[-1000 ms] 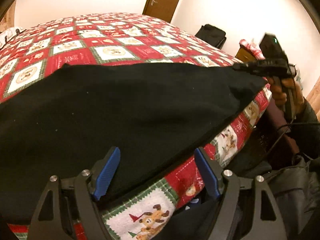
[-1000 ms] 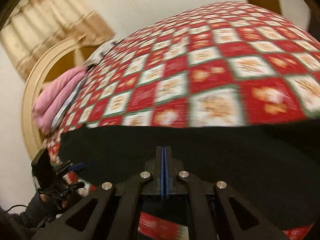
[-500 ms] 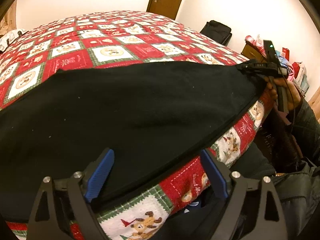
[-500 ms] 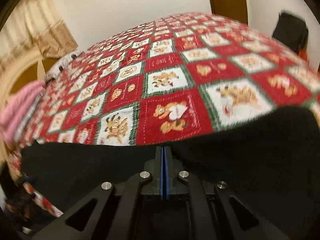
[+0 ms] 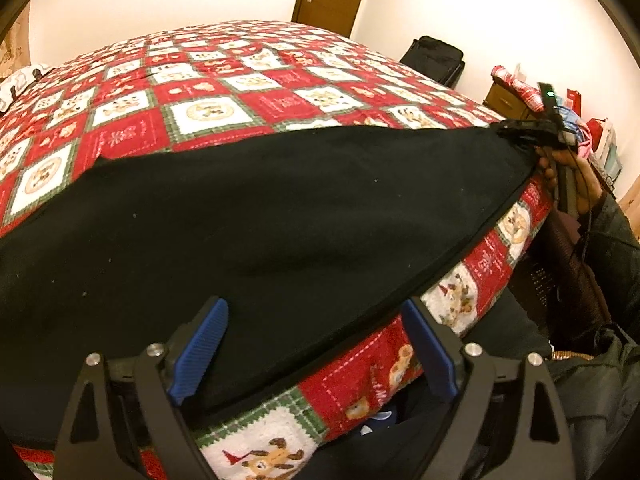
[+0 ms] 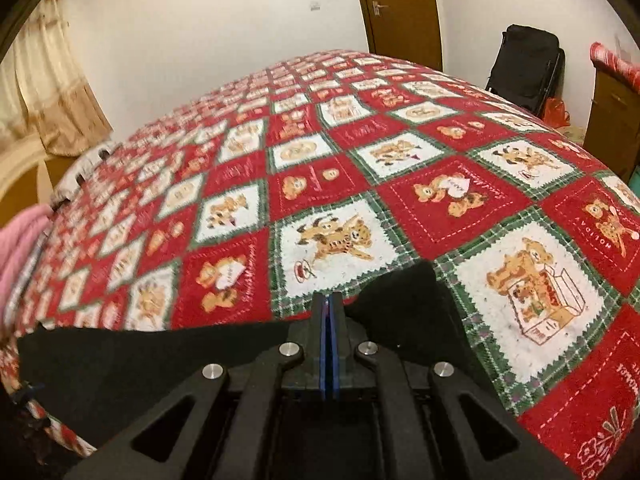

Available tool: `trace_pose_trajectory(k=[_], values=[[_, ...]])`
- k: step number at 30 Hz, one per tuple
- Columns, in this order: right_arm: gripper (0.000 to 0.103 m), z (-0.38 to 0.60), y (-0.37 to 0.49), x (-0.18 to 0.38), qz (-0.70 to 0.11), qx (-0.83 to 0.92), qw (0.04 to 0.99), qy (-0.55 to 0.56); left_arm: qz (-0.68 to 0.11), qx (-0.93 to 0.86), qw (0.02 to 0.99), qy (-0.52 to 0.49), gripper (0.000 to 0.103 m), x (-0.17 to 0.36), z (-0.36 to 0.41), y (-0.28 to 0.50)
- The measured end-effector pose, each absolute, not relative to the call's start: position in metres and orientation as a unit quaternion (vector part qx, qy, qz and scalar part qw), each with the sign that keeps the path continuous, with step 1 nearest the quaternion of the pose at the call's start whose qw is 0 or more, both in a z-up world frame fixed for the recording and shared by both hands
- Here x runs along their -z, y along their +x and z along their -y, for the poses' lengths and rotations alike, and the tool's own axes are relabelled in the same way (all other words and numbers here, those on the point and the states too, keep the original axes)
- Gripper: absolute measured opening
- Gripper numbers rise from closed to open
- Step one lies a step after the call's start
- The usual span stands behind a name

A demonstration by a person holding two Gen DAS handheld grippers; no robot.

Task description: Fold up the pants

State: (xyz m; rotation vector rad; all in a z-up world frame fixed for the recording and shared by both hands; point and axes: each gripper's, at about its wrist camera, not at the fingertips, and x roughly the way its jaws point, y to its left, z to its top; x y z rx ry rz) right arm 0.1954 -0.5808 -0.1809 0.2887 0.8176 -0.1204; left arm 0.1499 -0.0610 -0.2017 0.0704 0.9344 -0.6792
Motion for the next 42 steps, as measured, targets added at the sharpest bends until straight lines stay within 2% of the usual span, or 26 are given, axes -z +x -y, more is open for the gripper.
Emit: trace_pose_trajectory(k=[6,14,18,20,22,23,24,25,28,32,36,42], values=[[0.004,0.595,0.153,0.165,-0.381,0.049,0.905,0.183,-0.445,0.304,0.842,0.019,0.091,0.195,0.067,0.157],[0.005,0.611,0.124,0.169,-0.392,0.041,0.901,0.182,-0.456,0.285,0.843,0.028,0.091,0.201,0.075,0.162],[0.006,0.611,0.106,0.147,-0.316,0.05,0.928,0.193,-0.453,0.279,0.846,0.039,0.091,0.198,0.075,0.16],[0.007,0.609,0.102,0.141,-0.309,0.066,0.931,0.181,-0.447,0.271,0.851,0.053,0.091,0.195,0.076,0.159],[0.014,0.605,0.096,0.136,-0.295,0.081,0.939,0.154,-0.443,0.273,0.852,0.055,0.091,0.192,0.077,0.158],[0.039,0.603,0.094,0.135,-0.293,0.089,0.942,0.14,-0.443,0.274,0.852,0.055,0.091,0.192,0.077,0.157],[0.07,0.602,0.09,0.133,-0.292,0.093,0.943,0.133,-0.443,0.275,0.852,0.056,0.091,0.192,0.078,0.157],[0.074,0.602,0.089,0.132,-0.288,0.097,0.944,0.128,-0.443,0.273,0.852,0.059,0.091,0.192,0.079,0.156],[0.074,0.596,0.08,0.126,-0.275,0.112,0.951,0.085,-0.445,0.274,0.85,0.065,0.091,0.192,0.081,0.156],[0.074,0.596,0.081,0.13,-0.305,0.099,0.942,0.1,-0.434,0.272,0.856,0.066,0.091,0.185,0.081,0.153],[0.074,0.602,0.078,0.14,-0.312,0.073,0.934,0.158,-0.394,0.258,0.88,0.062,0.091,0.17,0.072,0.152],[0.074,0.624,0.063,0.157,-0.303,0.061,0.916,0.256,-0.401,0.216,0.889,0.052,0.091,0.178,0.051,0.165]])
